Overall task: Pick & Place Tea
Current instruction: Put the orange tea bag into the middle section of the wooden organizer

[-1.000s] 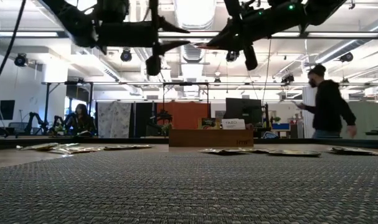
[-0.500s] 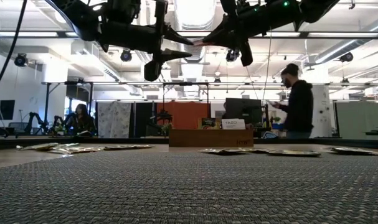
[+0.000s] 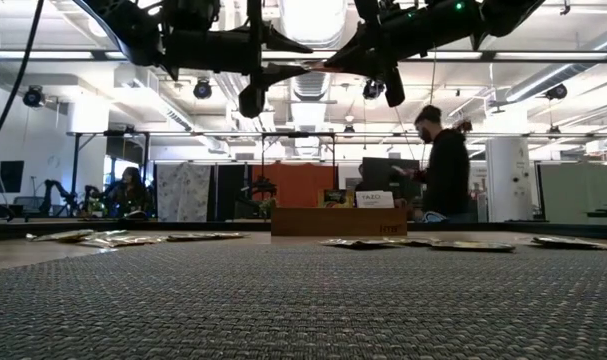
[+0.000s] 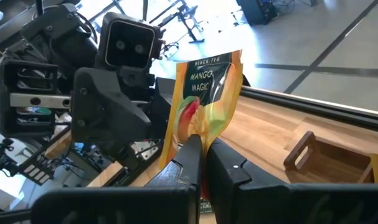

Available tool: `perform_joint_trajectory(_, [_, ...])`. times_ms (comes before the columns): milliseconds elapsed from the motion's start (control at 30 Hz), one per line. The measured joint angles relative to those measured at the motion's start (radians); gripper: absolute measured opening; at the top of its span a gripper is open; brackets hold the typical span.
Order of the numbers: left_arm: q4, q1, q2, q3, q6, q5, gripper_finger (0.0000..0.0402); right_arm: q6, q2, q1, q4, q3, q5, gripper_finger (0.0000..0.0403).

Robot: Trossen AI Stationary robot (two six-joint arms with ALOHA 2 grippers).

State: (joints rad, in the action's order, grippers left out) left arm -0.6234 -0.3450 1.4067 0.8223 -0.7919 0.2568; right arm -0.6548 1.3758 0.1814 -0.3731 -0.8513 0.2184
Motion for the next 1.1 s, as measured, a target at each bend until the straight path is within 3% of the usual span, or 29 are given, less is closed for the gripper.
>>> perform_joint_trajectory(167, [0.002, 0.002, 0.011, -0.003, 0.008, 0.012, 0.0097, 0.000, 0.000, 0.000, 0.002, 0.000, -0.002, 0.0012])
perform_joint_trajectory(433, [-0.006, 0.002, 0.011, -0.004, 0.043, 0.007, 0.0009, 0.001, 0.000, 0.000, 0.017, -0.002, -0.002, 0.0016])
perform_joint_trajectory(767, [-0.001, 0.002, 0.012, -0.004, 0.096, 0.008, 0.0002, 0.011, -0.001, 0.000, 0.056, -0.002, -0.017, 0.0025])
perform_joint_trajectory(1000, [0.077, 0.002, 0.010, -0.008, 0.157, 0.005, 0.0001, 0.079, -0.008, 0.000, 0.106, -0.002, -0.018, 0.0096])
perform_joint_trajectory(1100, [0.156, 0.005, 0.010, -0.010, 0.214, 0.004, 0.0001, 0.122, -0.022, 0.000, 0.211, -0.036, -0.018, 0.0134])
